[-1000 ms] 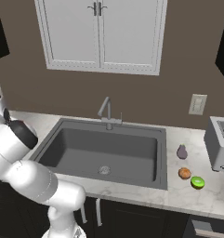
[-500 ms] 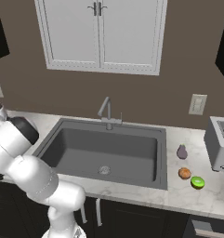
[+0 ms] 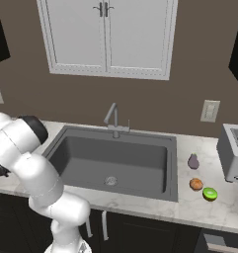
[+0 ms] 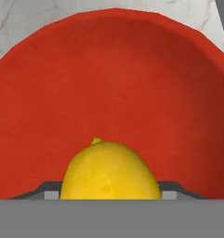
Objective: There is a mixed pile of frozen fruits and vegetables on the counter. Locate all the frozen vegetables and place the items in a bowl on the counter. Take all the frozen fruits and defrost them in a running sink.
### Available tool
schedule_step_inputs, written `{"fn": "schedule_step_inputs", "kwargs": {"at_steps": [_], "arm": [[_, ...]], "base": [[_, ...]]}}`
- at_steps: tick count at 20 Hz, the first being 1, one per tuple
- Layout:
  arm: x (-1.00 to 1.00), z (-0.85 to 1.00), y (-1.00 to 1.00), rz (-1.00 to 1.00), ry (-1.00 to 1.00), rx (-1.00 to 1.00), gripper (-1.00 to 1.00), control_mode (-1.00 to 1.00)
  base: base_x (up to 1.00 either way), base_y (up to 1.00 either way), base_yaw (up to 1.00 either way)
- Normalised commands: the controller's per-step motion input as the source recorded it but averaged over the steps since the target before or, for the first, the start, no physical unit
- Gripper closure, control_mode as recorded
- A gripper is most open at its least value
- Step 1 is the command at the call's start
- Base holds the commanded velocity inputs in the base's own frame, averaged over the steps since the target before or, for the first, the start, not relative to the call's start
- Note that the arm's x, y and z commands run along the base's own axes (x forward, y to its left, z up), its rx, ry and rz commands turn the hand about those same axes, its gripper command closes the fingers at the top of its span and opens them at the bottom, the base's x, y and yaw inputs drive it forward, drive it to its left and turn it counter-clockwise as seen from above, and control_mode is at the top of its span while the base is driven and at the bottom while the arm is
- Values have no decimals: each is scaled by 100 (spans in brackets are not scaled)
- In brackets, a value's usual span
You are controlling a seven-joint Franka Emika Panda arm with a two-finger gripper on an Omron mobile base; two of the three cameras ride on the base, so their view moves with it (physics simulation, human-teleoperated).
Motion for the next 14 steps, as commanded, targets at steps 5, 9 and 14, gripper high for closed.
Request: {"fn": "schedule_step_inputs", "kwargs": {"at_steps": [5, 9, 14], "arm": [[18, -1, 21, -5, -2, 0, -100, -100], [8, 0, 9, -2, 0, 0, -100, -100], [2, 29, 5, -1, -1, 1, -100, -100]], "base": [[0, 0, 0], [0, 0, 0], [0, 0, 0]]}}
